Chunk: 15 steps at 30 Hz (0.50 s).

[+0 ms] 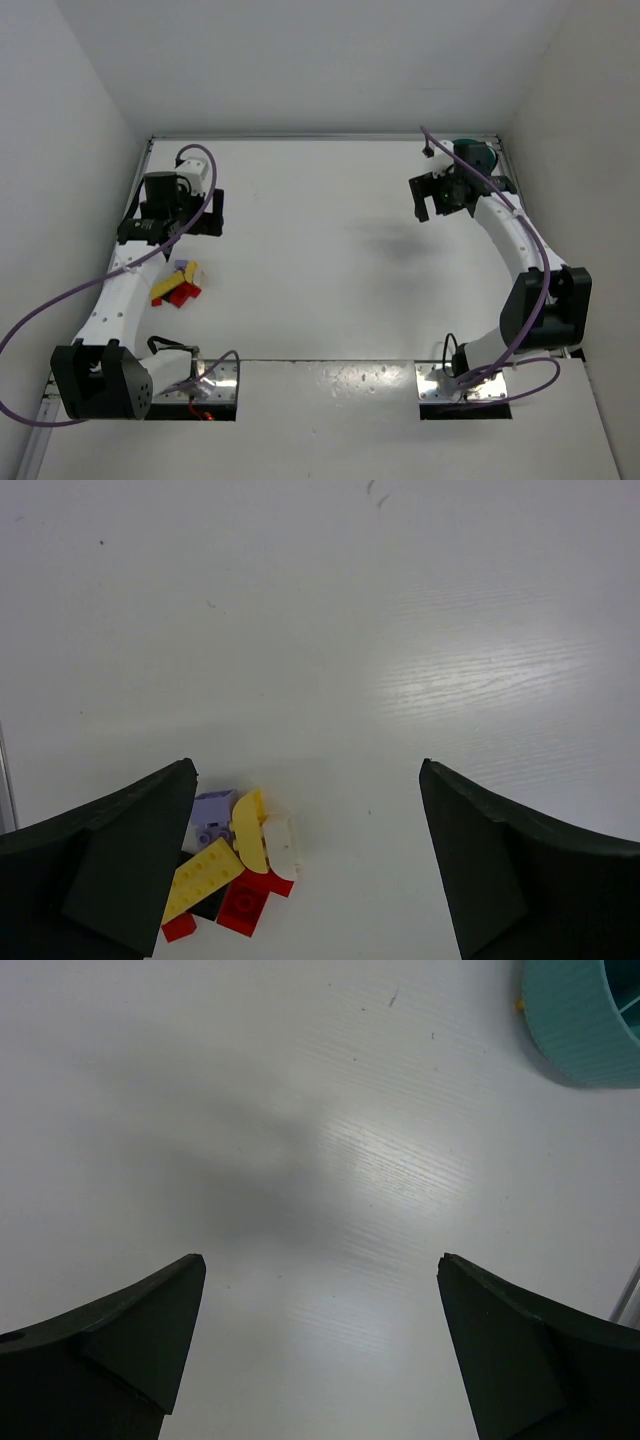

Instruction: Sort the legos into containers by color

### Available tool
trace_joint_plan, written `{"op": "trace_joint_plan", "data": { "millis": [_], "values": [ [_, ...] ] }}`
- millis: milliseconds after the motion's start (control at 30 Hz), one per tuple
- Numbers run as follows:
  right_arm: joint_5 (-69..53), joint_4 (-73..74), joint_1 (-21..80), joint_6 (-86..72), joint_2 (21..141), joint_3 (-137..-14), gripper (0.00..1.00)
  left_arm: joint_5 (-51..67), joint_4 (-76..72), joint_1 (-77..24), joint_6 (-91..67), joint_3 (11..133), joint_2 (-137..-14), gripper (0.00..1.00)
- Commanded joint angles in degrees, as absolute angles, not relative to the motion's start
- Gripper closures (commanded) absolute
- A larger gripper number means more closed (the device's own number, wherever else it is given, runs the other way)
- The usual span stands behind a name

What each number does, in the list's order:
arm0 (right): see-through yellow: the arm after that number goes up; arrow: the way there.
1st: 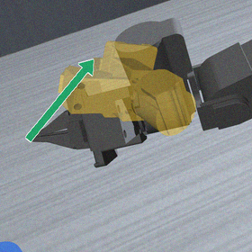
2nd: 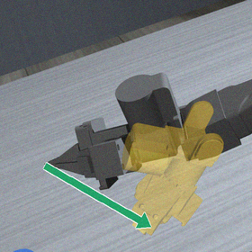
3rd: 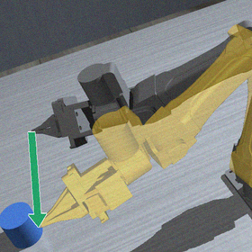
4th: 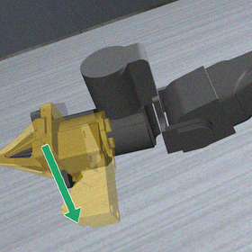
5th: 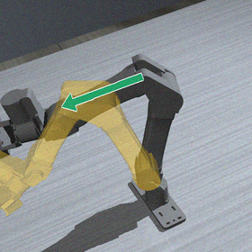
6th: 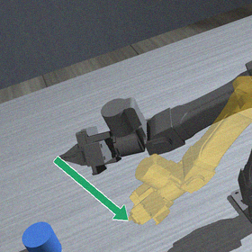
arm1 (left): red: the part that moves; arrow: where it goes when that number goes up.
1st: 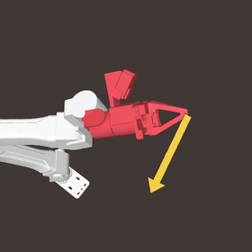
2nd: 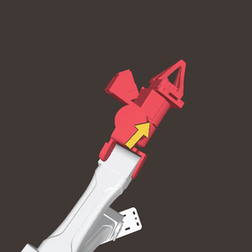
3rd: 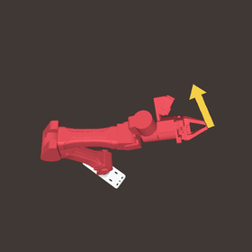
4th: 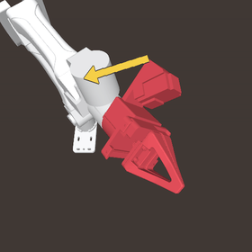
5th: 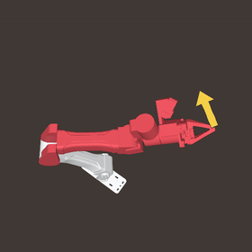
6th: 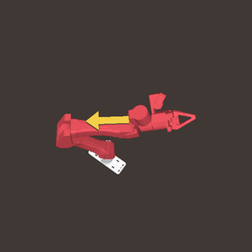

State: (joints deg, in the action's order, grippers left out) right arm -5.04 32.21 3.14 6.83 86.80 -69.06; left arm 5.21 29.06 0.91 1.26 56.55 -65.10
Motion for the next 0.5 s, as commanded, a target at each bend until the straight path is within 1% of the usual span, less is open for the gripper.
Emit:
{"op": "trace_joint_plan", "data": {
  "millis": [0, 167, 200, 233, 333, 400, 467],
  "values": [
    [-6.15, 30.33, 3.08, 6.50, 85.35, -70.05, 0.00, 7.29, 27.60, 1.49, 3.50, 56.87, -64.51, 0.00],
    [-7.81, 32.60, 3.08, 9.40, 85.34, -71.45, 0.00, 9.40, 30.75, 1.49, 9.57, 57.48, -63.46, 0.00],
    [-8.34, 33.30, 3.08, 9.40, 85.86, -71.98, 0.00, 8.10, 31.28, 1.49, 10.36, 58.00, -63.46, 0.00],
    [-9.74, 35.14, 3.08, 11.06, 86.65, -73.29, 0.00, 3.82, 32.51, 1.49, 10.37, 58.01, -63.46, 0.00],
    [-11.42, 40.66, 3.69, 13.35, 89.03, -76.62, 0.00, -0.34, 37.51, 2.19, 12.99, 60.29, -64.60, 0.00],
    [-15.45, 43.75, 3.69, 15.81, 90.17, -78.30, 0.00, -2.11, 40.51, 3.25, 15.89, 59.77, -63.20, 0.00],
    [-20.02, 47.27, 3.69, 17.57, 90.79, -79.62, 0.00, -2.72, 42.61, 5.44, 21.60, 57.75, -58.90, 0.00]
  ]
}}
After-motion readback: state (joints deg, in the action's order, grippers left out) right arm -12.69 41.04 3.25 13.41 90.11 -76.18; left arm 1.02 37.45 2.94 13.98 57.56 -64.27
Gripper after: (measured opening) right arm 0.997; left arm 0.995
